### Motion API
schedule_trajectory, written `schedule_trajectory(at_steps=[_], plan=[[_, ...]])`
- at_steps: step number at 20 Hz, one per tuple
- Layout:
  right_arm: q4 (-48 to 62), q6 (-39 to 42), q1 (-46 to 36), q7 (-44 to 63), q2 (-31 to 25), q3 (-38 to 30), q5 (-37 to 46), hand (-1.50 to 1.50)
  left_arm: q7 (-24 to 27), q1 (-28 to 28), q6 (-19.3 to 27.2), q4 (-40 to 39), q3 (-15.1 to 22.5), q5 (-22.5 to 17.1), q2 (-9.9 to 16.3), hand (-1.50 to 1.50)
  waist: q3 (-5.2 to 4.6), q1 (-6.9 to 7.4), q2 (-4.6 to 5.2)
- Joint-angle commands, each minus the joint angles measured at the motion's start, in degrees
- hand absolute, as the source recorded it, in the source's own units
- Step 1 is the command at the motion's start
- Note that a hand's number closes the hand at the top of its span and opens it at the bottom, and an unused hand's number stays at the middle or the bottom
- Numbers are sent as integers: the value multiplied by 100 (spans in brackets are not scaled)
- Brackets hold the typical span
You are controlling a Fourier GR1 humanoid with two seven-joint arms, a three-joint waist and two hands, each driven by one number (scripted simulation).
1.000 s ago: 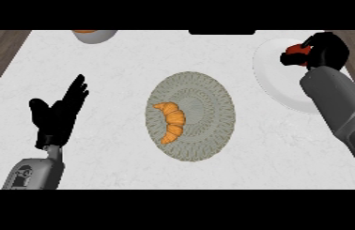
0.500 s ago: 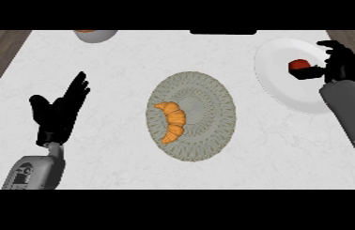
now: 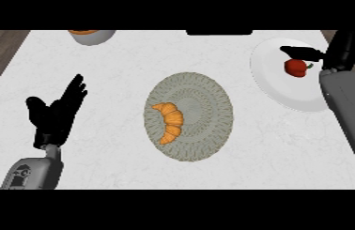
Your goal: Pick the bell pepper from the placemat and place it in the plate
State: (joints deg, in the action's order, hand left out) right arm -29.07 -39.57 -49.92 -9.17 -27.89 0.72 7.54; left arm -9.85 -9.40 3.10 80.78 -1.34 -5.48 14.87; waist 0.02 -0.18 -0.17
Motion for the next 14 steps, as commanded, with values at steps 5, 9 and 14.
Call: schedule_trajectory(at_steps=[5,9,14], plan=[[-1054,1154,505,355,94,-860,-1313,-150,185,214,-139,-5,-99,-36,49,0,-3,-77,-31],[-2008,1570,1271,589,-16,-955,-1637,-150,204,227,-141,-115,-177,23,67,0,-6,-96,-24],[-1971,1747,1604,-83,-269,-1226,-1510,-150,-51,-9,-11,35,-98,272,-98,0,-2,23,15]])
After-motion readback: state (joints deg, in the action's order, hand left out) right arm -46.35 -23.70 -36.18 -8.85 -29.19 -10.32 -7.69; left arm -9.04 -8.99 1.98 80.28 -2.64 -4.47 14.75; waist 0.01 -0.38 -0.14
